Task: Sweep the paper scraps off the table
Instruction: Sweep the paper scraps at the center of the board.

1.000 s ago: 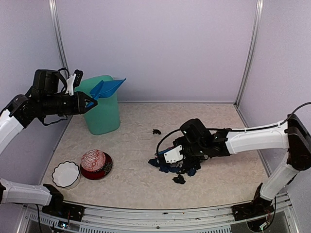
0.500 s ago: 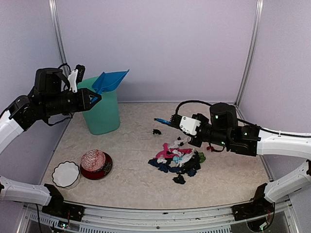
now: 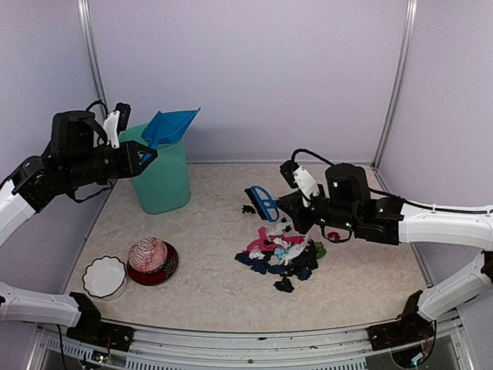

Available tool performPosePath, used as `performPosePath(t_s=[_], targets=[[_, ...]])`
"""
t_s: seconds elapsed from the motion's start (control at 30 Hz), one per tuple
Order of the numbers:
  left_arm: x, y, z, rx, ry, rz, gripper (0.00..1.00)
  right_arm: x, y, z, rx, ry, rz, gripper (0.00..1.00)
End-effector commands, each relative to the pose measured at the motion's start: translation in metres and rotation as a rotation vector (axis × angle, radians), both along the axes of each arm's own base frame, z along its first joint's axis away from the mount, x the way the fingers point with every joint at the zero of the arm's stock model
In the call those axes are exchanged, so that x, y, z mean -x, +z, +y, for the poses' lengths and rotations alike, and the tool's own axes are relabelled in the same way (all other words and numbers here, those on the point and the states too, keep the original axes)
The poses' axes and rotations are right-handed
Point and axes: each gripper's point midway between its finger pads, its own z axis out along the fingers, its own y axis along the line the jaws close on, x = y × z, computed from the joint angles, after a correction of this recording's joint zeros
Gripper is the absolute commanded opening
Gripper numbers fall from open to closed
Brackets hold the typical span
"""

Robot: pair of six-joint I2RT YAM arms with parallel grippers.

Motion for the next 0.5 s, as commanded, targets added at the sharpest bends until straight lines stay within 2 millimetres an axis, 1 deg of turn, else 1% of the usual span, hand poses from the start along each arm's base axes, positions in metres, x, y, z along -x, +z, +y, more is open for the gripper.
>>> performPosePath(t_s=[0.0,0.13,0.3,0.37,0.43,0.47], targets=[[0.001,0.008,0.004,-0.013,0.007,-0.058,0.0,0.008,0.006,0.015,-0.171,0.03,0.161,0.0],[0.001,0.007,0.004,-0.019,0.005,-0.064,0.0,0.017,0.004,0.029,-0.242,0.078,0.269,0.0],[0.0,0.005,0.004,-0.029,0.005,-0.068,0.0,0.029,-0.008,0.05,-0.296,0.125,0.422,0.0],[-0.001,0.004,0.003,-0.029,0.003,-0.066,0.0,0.035,-0.015,0.059,-0.3,0.132,0.474,0.0],[-0.002,0.002,0.002,-0.029,-0.002,-0.062,0.0,0.04,-0.029,0.068,-0.292,0.138,0.529,0.0],[-0.002,0.001,0.001,-0.031,-0.003,-0.061,0.0,0.04,-0.038,0.069,-0.28,0.12,0.557,0.0]])
